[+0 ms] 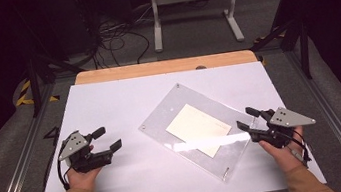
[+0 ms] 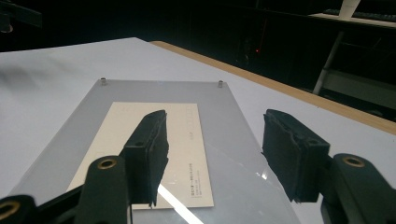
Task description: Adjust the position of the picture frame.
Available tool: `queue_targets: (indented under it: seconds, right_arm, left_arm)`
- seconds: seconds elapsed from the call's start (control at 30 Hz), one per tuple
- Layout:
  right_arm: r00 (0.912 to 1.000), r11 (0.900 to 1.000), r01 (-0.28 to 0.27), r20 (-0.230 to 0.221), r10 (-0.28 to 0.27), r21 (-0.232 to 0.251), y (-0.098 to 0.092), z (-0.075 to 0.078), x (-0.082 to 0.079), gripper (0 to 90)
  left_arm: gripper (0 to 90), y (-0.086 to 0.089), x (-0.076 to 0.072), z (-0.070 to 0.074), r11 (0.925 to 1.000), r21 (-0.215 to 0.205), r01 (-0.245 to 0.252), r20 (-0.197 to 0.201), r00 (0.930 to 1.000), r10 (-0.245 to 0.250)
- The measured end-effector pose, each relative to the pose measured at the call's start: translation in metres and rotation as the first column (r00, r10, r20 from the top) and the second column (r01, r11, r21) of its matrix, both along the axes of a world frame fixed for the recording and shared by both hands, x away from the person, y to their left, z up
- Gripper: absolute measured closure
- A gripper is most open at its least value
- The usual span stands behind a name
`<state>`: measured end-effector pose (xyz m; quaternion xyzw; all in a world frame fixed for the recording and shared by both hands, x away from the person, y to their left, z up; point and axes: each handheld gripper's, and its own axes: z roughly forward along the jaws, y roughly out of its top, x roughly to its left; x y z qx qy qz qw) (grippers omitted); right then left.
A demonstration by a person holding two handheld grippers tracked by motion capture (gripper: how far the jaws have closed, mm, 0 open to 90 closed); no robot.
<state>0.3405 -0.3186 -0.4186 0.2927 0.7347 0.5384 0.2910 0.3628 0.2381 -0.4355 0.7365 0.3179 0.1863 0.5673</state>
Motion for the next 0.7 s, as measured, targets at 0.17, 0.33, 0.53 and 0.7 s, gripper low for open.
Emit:
queue_targets:
  seconds: [0.17, 0.33, 0.53, 0.7]
  right_arm:
    - [1.0000, 1.000, 0.004, 0.000, -0.004, 0.006, -0.002, 0.000, -0.002, 40.7]
    - [1.0000, 1.000, 0.008, 0.001, -0.008, 0.013, -0.004, 0.001, -0.005, 40.5]
    - [0.9997, 1.000, 0.023, -0.001, -0.023, 0.016, -0.009, 0.000, -0.009, 40.3]
    - [0.9994, 0.999, 0.033, -0.007, -0.032, 0.018, -0.014, 0.001, -0.012, 40.2]
  left_arm:
    - [19.6, -0.001, 0.002, 0.000, 1.0000, 0.000, 0.005, 0.000, 1.0000, -0.005]
    - [19.6, -0.003, 0.005, 0.001, 1.0000, 0.003, 0.008, 0.007, 0.9999, -0.008]
    - [19.3, -0.007, 0.008, 0.001, 0.9998, 0.007, 0.021, 0.005, 0.9998, -0.021]
    - [19.9, -0.012, 0.015, 0.002, 0.9998, 0.016, 0.007, -0.004, 1.0000, -0.007]
